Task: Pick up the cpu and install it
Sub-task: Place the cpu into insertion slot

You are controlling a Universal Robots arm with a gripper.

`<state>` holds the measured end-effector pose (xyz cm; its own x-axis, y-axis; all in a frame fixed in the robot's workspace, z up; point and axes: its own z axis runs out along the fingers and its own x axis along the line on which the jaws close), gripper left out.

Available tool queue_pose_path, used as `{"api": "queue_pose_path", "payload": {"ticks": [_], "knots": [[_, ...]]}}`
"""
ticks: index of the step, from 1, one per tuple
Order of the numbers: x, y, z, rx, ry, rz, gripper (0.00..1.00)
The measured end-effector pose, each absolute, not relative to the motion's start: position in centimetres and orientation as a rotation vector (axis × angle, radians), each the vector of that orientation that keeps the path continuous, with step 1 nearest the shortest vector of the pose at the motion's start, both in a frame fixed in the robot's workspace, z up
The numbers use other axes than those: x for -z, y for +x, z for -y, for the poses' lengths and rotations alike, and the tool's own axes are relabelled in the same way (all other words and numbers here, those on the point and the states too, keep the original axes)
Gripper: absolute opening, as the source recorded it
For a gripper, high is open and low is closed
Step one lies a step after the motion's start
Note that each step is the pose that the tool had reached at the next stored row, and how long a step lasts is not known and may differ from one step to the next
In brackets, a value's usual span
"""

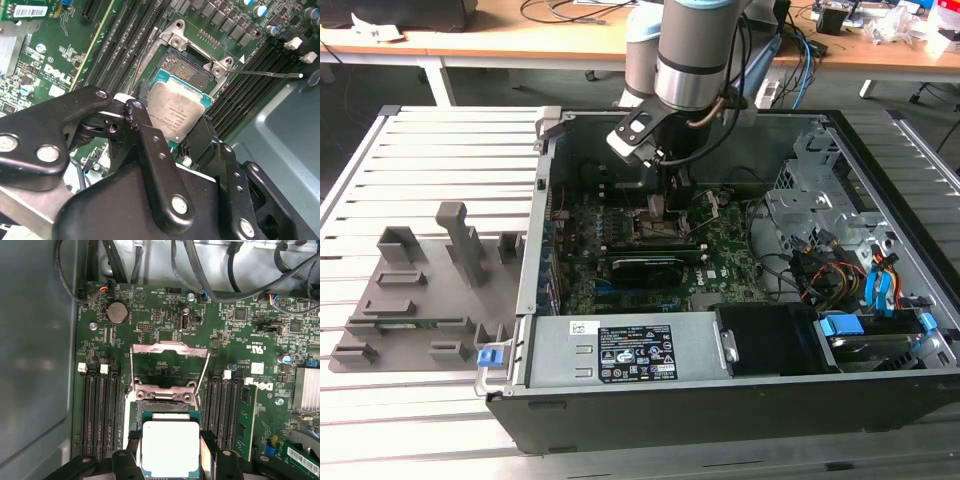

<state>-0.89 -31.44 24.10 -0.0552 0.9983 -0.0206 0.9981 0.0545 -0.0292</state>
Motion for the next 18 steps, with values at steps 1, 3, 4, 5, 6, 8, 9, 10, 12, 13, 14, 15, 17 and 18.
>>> {"api": "queue_pose_path", "payload": {"ticks": [1, 3, 4, 5, 6, 8, 9, 10, 12, 13, 14, 15, 17, 18], "knots": [[-24.0, -0.9, 31.4, -0.055, -2.156, 2.278, 0.55], [-23.9, -0.9, 31.4, -0.055, -2.156, 2.277, 0.55], [-23.8, -0.9, 31.4, -0.055, -2.156, 2.277, 0.55], [-23.7, -0.9, 31.4, -0.055, -2.156, 2.277, 0.55], [-23.6, -0.9, 31.4, -0.055, -2.156, 2.277, 0.55], [-23.4, -0.9, 31.4, -0.055, -2.156, 2.277, 0.55], [-23.3, -0.9, 31.4, -0.056, -2.156, 2.277, 0.55], [-23.2, -0.9, 31.4, -0.055, -2.156, 2.277, 0.55], [-23.0, -0.9, 31.3, -0.055, -2.156, 2.277, 0.55], [-22.9, -0.9, 31.3, -0.055, -2.156, 2.277, 0.55], [-22.8, -0.9, 31.3, -0.056, -2.156, 2.277, 0.55], [-22.6, -0.9, 31.3, -0.056, -2.156, 2.277, 0.55], [-22.3, -0.9, 31.3, -0.056, -2.156, 2.277, 0.55], [-22.2, -0.9, 31.3, -0.055, -2.157, 2.277, 0.55]]}}
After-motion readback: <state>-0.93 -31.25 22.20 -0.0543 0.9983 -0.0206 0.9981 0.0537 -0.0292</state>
